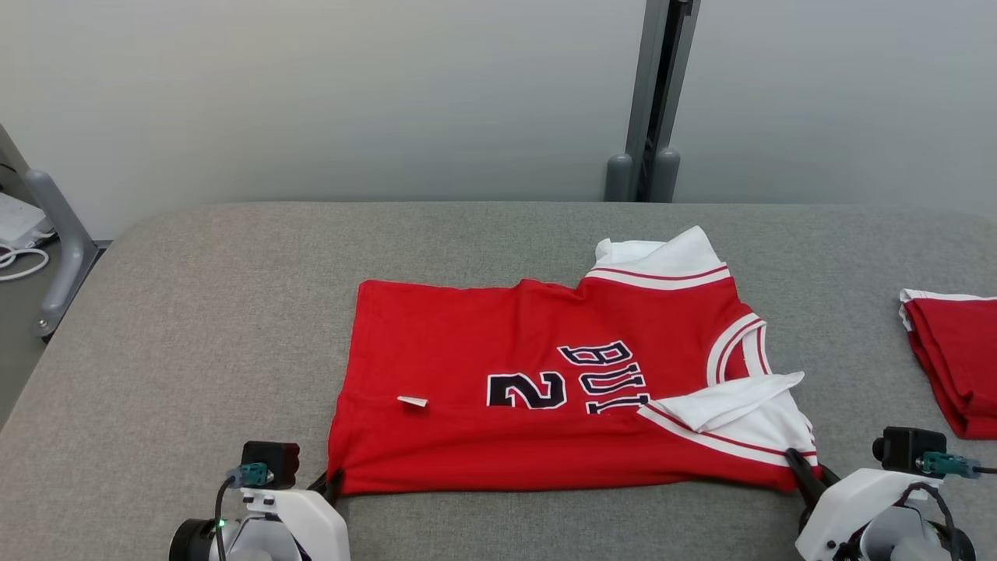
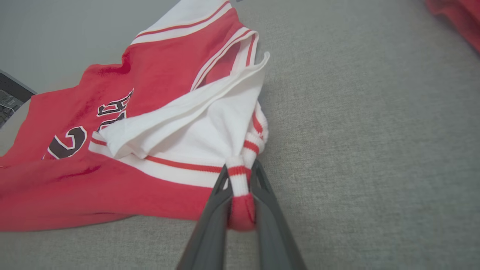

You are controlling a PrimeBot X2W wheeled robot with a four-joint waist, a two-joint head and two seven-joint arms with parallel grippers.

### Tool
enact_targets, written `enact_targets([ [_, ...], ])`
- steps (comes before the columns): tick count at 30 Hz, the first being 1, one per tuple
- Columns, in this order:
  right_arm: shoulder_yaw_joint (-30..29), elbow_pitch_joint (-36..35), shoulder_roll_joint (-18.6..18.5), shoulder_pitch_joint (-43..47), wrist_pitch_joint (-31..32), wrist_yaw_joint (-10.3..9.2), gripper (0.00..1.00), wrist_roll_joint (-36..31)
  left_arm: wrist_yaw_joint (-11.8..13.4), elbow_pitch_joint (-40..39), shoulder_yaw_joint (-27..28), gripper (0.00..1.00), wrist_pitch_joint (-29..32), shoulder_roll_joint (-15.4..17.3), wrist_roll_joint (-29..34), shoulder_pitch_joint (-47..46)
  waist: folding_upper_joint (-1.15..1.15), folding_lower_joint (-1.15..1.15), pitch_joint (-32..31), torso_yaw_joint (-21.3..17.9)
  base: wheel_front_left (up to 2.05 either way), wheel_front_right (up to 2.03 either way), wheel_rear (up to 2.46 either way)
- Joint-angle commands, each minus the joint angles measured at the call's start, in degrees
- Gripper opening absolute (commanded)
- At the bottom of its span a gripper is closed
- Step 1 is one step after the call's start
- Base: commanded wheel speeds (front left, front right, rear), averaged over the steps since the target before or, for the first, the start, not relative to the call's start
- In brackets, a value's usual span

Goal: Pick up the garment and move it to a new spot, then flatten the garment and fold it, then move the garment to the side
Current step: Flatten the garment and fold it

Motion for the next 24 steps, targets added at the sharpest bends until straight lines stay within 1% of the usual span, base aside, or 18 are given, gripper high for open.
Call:
enact_targets([
  [1, 0.28, -0.5, -0.84, 0.68, 0.34, -0.04, 0.0, 0.61, -0.33, 0.46, -0.48, 0.0, 0.41, 0.97, 0.65, -0.96, 0.0, 0.0, -0.47, -0.18, 0.0, 0.0, 0.0],
  [8, 1.44, -3.25, -2.83, 2.87, 4.78, -0.04, 0.0, 2.99, -1.68, 0.26, -2.39, 0.0, 2.55, 2.26, 1.58, 0.69, 0.0, 0.0, -2.12, -0.7, 0.0, 0.0, 0.0],
  [13, 1.49, -6.78, -5.28, 4.38, 6.85, -0.04, 0.0, 4.4, -2.11, -0.92, -3.01, 0.0, 3.06, 3.57, 1.7, 1.53, 0.0, 0.0, -2.82, -0.87, 0.0, 0.0, 0.0],
  [19, 0.73, -11.58, -8.31, 6.26, 10.44, -0.04, 0.0, 5.9, -2.0, -3.73, -3.48, 0.0, 3.71, 5.95, 1.84, 2.36, 0.0, 0.0, -3.34, -0.85, 0.0, 0.0, 0.0],
  [24, 0.04, -15.52, -10.96, 8.69, 14.1, -0.05, 0.0, 6.46, -1.57, -7.79, -4.17, 0.0, 5.76, 8.21, 1.92, 3.32, 0.0, 0.0, -3.65, -0.61, 0.0, 0.0, 0.0],
])
